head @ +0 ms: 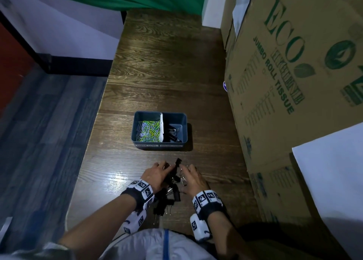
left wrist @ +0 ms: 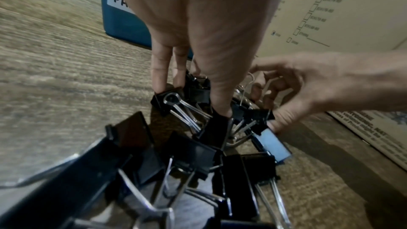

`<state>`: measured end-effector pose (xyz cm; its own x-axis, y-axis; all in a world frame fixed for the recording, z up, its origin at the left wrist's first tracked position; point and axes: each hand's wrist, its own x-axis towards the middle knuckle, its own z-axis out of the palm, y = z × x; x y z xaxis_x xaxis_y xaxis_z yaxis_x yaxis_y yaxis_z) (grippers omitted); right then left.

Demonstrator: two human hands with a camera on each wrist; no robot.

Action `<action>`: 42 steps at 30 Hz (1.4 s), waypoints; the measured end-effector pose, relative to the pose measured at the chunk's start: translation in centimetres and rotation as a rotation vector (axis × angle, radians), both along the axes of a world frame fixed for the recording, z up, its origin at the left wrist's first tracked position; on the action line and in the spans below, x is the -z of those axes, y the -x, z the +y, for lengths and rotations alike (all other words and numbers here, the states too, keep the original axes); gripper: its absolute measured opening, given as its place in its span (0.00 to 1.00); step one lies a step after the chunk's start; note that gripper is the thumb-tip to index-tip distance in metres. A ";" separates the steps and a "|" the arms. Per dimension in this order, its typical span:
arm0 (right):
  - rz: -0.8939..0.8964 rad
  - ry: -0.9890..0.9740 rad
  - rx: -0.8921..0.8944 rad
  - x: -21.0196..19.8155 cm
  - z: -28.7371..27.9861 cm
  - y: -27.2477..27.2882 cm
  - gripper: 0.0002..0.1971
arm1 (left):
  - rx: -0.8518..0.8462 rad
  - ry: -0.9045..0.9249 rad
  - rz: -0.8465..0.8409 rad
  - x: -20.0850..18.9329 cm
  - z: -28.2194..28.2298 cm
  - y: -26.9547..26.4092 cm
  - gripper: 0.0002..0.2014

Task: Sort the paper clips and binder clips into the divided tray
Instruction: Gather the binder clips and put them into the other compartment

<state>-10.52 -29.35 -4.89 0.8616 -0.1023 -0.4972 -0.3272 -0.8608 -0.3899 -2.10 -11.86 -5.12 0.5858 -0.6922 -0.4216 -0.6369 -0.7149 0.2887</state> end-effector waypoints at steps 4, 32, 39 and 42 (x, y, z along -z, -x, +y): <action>-0.099 0.067 0.101 0.1 0.4 -0.1 0.35 | -0.054 -0.018 0.004 -0.3 0.1 0.7 0.36; 0.089 -0.097 0.376 -4.5 -1.8 -2.3 0.09 | -0.343 0.451 -0.190 -9.7 -3.5 -6.2 0.07; -0.330 -0.185 0.388 -10.6 -2.1 -8.2 0.10 | -0.334 0.448 -0.212 -8.8 -2.2 -5.9 0.02; -0.471 -0.175 0.348 -11.9 -1.9 -10.6 0.10 | -0.311 0.400 -0.166 -7.4 0.0 -4.4 0.03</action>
<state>0.05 -31.24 7.04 0.9235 -0.3688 -0.1056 -0.3359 -0.6443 -0.6871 2.26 -11.82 2.30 0.8253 -0.5630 -0.0443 -0.4728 -0.7317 0.4910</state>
